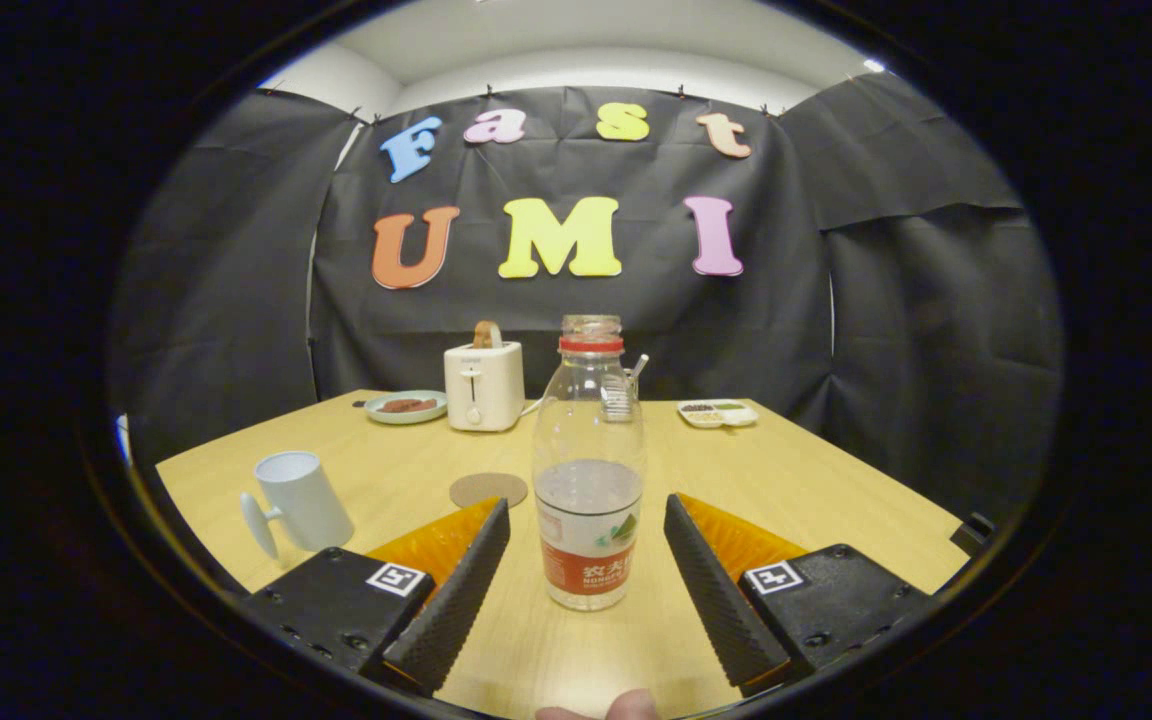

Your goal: Take the bottle from table, then pour the juice into the cup, finally place the bottle on the coaster

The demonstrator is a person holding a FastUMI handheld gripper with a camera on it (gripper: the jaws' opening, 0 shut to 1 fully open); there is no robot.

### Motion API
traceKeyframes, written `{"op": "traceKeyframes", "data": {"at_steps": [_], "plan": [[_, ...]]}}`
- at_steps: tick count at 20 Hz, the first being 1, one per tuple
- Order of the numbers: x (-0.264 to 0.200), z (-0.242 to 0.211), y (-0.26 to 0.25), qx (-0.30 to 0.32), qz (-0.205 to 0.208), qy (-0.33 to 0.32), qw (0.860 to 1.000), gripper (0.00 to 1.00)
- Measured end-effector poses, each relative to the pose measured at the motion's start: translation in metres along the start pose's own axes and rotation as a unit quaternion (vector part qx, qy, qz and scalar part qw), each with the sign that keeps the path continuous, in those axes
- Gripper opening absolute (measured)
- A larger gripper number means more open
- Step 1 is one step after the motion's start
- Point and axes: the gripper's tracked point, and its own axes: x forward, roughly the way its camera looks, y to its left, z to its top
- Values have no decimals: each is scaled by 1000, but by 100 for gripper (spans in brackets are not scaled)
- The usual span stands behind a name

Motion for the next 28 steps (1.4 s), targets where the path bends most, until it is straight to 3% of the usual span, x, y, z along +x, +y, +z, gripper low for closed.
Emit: {"op": "traceKeyframes", "data": {"at_steps": [11, 18, 21, 28], "plan": [[46, -18, 4, 33, -10, 32, 999, 100], [48, -14, 1, 45, -20, 31, 998, 83], [48, -11, 7, 52, -11, 33, 998, 81], [43, 24, 33, -26, 3, 17, 1000, 77]]}}
